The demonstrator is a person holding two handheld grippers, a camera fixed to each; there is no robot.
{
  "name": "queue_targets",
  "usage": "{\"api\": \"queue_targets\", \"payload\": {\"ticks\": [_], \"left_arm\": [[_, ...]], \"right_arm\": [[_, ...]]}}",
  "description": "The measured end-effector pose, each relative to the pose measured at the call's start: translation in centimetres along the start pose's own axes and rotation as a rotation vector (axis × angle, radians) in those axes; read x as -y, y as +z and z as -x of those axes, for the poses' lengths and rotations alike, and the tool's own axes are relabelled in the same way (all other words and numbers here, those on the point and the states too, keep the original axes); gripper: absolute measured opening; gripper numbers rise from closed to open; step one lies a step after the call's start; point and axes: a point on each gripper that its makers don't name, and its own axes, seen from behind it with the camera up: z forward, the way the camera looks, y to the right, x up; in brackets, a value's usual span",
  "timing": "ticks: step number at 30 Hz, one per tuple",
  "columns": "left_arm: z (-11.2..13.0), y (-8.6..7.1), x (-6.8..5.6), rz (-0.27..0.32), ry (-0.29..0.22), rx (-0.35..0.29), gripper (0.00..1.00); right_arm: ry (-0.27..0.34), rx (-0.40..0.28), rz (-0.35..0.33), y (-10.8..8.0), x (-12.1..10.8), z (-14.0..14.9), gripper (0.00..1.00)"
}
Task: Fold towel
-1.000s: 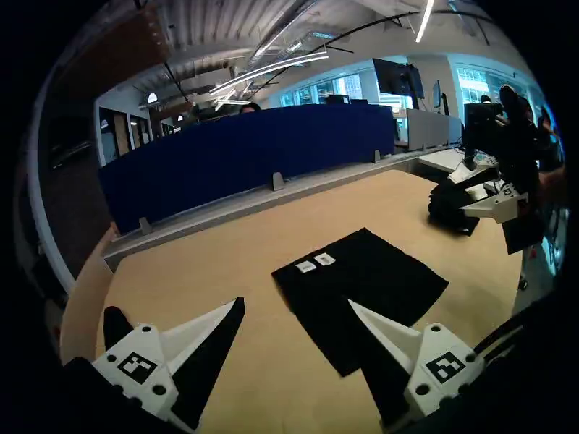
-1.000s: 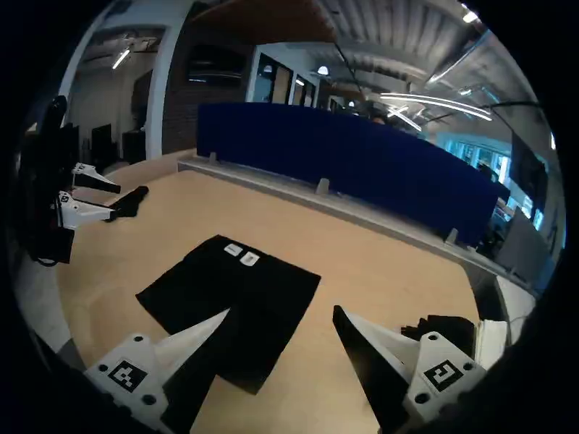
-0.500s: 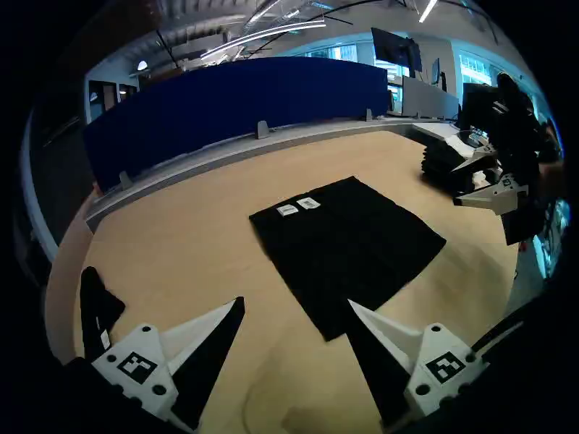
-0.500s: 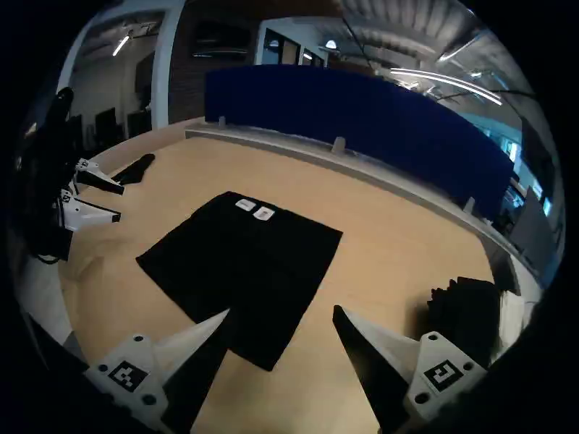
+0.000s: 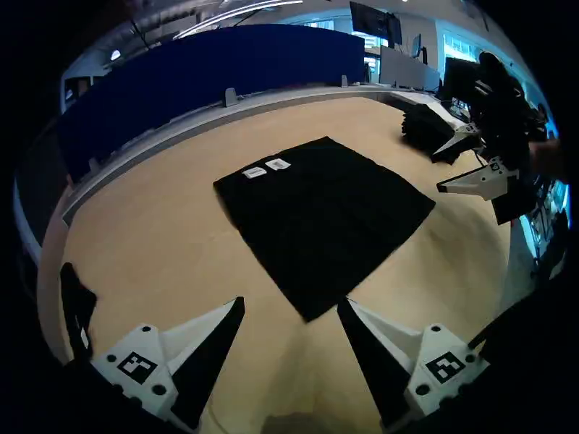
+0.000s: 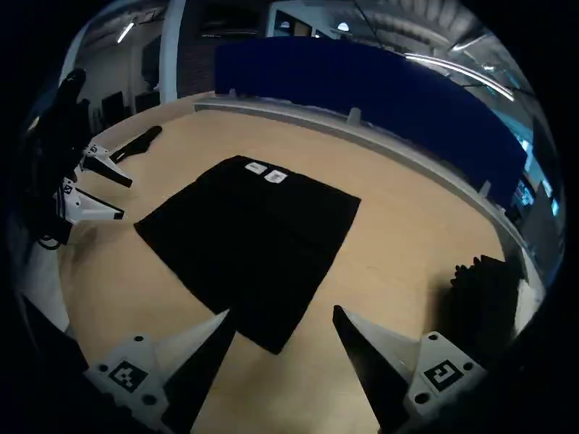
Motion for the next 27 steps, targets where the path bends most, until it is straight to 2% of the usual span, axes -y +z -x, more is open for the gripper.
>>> {"api": "queue_targets", "payload": {"ticks": [14,20,27], "left_arm": [[1.5,1.9,-1.2,0.052,0.007,0.062,0.95],[2.2,2.9,-1.9,0.074,0.014,0.099,0.93],[3.0,3.3,-2.3,0.077,0.038,0.129,0.79]], "right_arm": [[-0.005,0.061,-0.021,1.3,0.4,2.9,0.95],[-0.008,0.088,-0.026,1.7,0.8,4.0,0.83],[0.012,0.107,-0.051,1.9,1.4,4.9,0.68]]}}
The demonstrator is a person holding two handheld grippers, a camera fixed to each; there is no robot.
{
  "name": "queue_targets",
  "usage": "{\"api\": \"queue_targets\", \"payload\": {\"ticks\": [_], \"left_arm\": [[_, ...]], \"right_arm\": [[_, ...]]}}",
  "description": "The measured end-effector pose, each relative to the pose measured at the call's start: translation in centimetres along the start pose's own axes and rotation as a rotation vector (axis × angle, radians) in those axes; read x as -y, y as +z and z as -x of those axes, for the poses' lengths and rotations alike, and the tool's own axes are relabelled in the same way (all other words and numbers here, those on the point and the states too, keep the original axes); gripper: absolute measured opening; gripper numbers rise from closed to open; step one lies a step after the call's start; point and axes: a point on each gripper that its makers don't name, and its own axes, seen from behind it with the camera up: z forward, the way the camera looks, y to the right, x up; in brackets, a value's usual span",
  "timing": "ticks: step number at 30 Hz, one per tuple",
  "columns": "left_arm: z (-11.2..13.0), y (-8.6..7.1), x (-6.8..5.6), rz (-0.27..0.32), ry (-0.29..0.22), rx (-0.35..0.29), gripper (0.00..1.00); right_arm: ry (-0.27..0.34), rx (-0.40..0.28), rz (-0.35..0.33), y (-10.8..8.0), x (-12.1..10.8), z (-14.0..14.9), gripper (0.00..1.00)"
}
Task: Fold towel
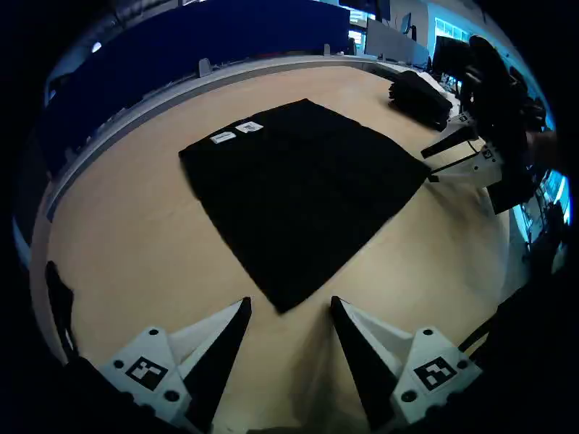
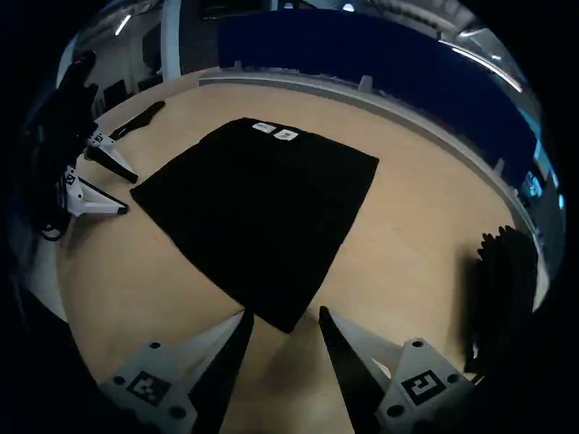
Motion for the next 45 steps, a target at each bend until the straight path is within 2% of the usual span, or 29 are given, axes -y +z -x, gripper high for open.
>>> {"api": "queue_targets", "payload": {"ticks": [4,9,15,19,21,25,29,35,43,45], "left_arm": [[0.0,-0.1,0.1,-0.004,-0.005,0.002,0.76],[0.1,-0.1,0.1,-0.003,-0.031,0.007,0.74],[0.2,-0.3,0.3,-0.010,-0.030,0.016,0.69],[0.2,-0.3,0.4,-0.013,-0.031,0.022,0.58],[0.3,-0.3,0.4,-0.014,-0.031,0.024,0.56],[0.2,-0.3,0.3,-0.009,-0.018,0.028,0.52],[0.2,-0.1,0.0,-0.003,-0.003,0.031,0.46],[0.1,0.3,-0.5,0.007,0.022,0.030,0.36],[0.1,0.5,-0.8,0.011,0.024,0.032,0.27],[0.1,0.5,-0.8,0.009,0.031,0.031,0.20]], "right_arm": [[-0.005,0.008,-0.008,0.1,0.2,0.2,0.63],[-0.011,0.009,-0.010,0.1,0.4,0.3,0.62],[-0.007,0.012,-0.017,-0.1,0.6,0.4,0.56],[-0.011,0.014,-0.017,-0.2,0.8,0.4,0.51],[-0.013,0.014,-0.017,-0.2,0.8,0.4,0.51],[-0.011,0.016,-0.018,-0.1,0.8,0.5,0.51],[-0.008,0.018,-0.024,-0.1,0.9,0.5,0.46],[-0.005,0.020,-0.027,-0.1,1.0,0.4,0.44],[-0.005,0.027,-0.051,-0.1,1.6,0.5,0.24],[-0.007,0.029,-0.052,-0.1,1.6,0.5,0.20]]}}
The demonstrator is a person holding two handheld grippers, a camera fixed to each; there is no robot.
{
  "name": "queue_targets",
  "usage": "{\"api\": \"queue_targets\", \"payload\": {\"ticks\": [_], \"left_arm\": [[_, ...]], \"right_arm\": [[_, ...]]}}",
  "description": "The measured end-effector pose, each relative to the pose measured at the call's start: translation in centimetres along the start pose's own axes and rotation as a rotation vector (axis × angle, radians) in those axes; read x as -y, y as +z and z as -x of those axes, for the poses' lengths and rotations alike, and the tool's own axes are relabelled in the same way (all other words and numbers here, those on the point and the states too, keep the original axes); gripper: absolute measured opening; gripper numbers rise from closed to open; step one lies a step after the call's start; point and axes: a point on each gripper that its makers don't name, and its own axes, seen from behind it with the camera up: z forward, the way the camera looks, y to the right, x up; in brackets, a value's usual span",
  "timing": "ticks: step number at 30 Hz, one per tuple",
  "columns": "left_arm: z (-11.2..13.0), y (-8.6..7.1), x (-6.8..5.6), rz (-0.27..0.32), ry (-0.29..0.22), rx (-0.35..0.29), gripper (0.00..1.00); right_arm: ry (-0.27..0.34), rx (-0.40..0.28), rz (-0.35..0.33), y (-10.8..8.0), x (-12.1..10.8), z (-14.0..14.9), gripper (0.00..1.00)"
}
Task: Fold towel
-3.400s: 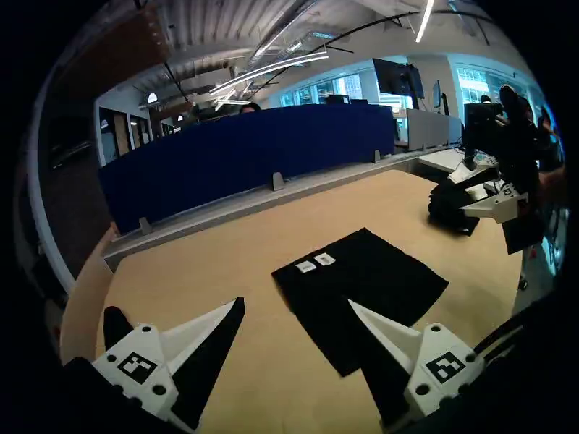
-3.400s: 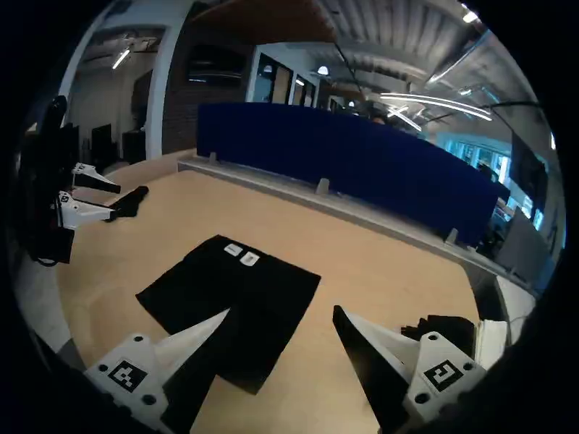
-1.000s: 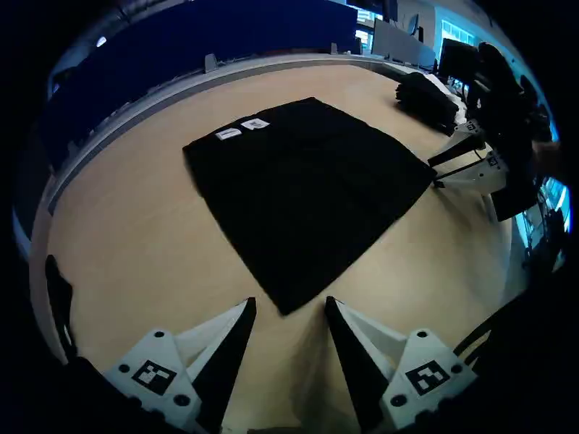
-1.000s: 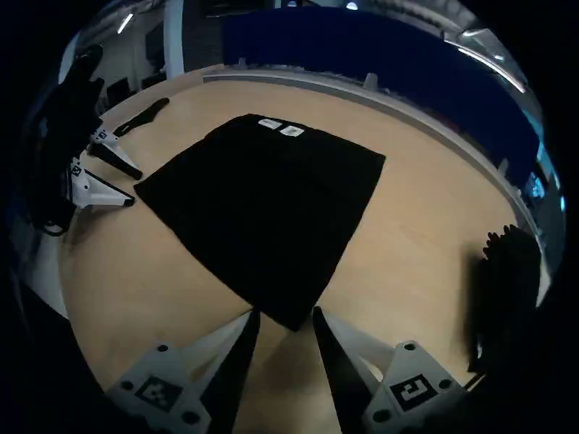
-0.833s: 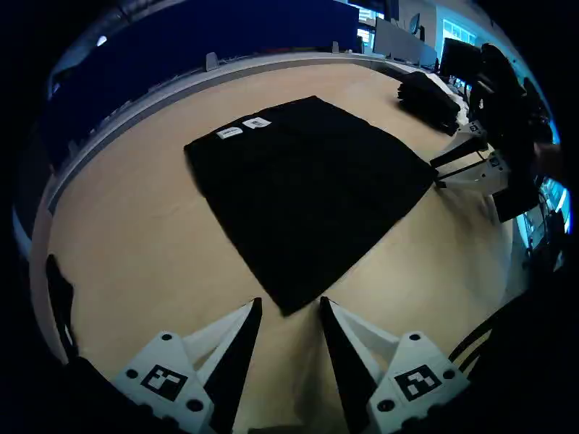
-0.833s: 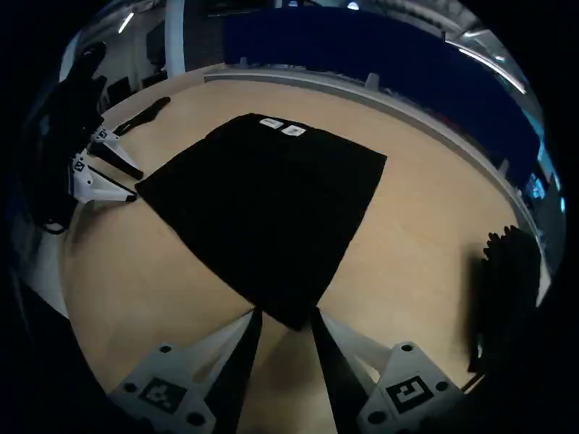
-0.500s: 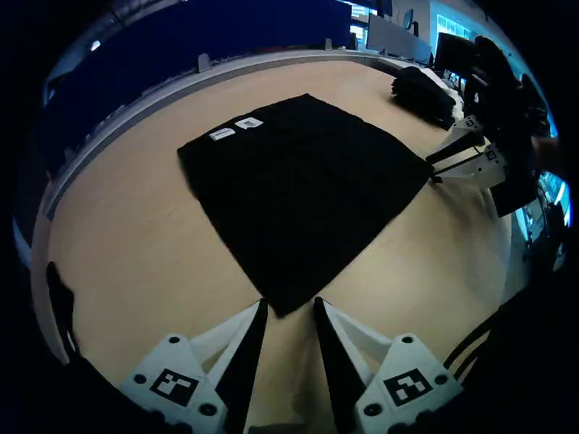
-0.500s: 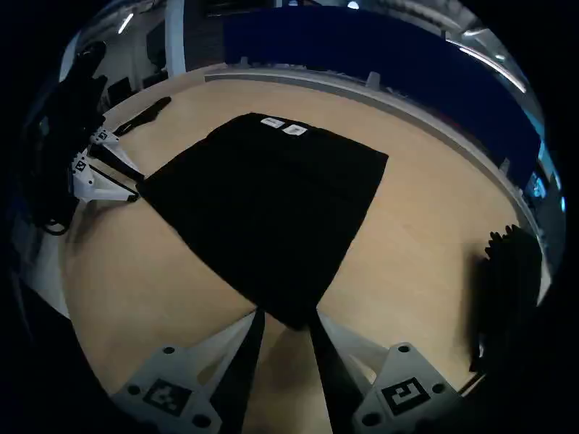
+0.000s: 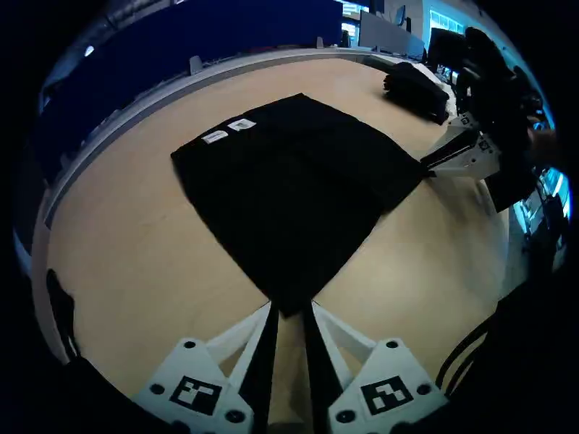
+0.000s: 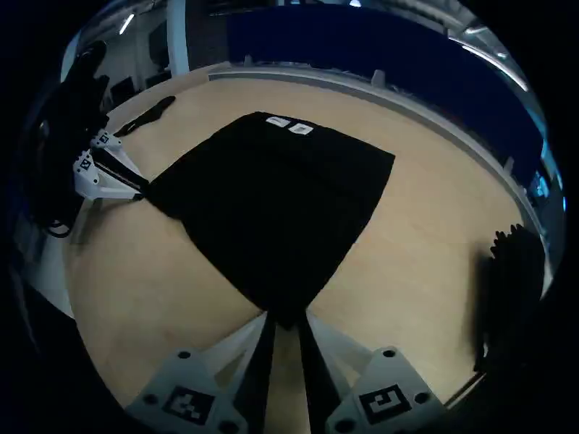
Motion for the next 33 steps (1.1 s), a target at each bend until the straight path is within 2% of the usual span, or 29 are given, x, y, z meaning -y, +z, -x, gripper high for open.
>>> {"api": "queue_targets", "payload": {"ticks": [2,8,12,24,33], "left_arm": [[0.0,0.0,0.0,-0.008,0.007,-0.001,0.13],[0.0,-0.2,0.1,-0.029,0.023,-0.005,0.09],[0.1,-0.4,0.4,-0.041,0.021,-0.004,0.09],[-1.2,-1.7,0.7,-0.032,-0.028,-0.024,0.08],[-2.5,-3.7,0.6,-0.031,-0.048,-0.047,0.08]], "right_arm": [[-0.002,0.001,0.005,0.0,-0.1,0.0,0.16],[0.006,0.005,0.027,-0.1,-0.6,0.1,0.13],[0.016,0.006,0.037,-0.3,-1.2,0.3,0.13],[0.027,-0.013,0.043,-1.1,-1.7,-0.7,0.12],[0.019,-0.040,0.048,-3.2,-2.0,-2.4,0.12]]}}
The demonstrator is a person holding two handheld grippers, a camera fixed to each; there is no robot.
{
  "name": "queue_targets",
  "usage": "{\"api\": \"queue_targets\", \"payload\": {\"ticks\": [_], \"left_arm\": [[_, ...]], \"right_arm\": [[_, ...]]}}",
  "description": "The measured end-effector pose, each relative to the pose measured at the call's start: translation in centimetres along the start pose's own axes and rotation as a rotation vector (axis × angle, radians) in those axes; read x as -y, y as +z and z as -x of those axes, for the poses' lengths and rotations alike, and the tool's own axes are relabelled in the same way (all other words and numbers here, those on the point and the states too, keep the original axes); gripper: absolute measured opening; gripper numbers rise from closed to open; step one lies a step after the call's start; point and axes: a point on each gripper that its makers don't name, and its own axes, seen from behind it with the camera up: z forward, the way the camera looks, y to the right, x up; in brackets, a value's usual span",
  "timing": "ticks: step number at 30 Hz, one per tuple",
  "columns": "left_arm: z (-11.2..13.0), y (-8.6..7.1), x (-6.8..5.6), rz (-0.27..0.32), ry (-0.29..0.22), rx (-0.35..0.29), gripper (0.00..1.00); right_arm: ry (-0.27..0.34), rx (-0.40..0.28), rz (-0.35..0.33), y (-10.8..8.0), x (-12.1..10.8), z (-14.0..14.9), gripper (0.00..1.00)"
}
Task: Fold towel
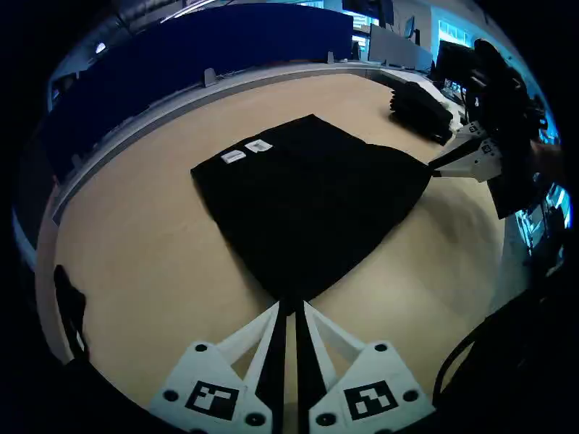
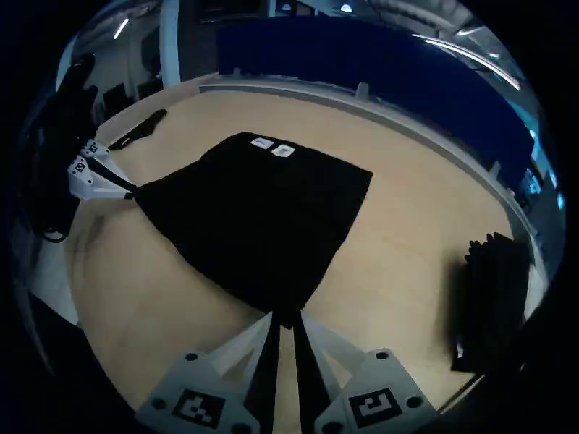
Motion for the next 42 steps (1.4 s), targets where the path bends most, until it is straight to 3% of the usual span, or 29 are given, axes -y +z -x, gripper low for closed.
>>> {"api": "queue_targets", "payload": {"ticks": [15,27,33,42], "left_arm": [[-3.0,-5.7,-0.7,-0.002,-0.058,-0.040,0.08],[-2.9,-8.9,-2.7,0.026,-0.088,-0.026,0.08],[-2.8,-9.2,-2.9,0.024,-0.108,-0.023,0.08],[-4.9,-7.8,-1.2,-0.004,-0.107,-0.044,0.08]], "right_arm": [[-0.019,-0.028,-0.017,-5.4,0.8,-3.1,0.12],[0.001,-0.010,-0.036,-8.7,1.7,-3.3,0.12],[0.014,0.004,-0.045,-8.9,1.9,-2.8,0.12],[0.002,0.002,-0.036,-7.7,0.6,-4.4,0.12]]}}
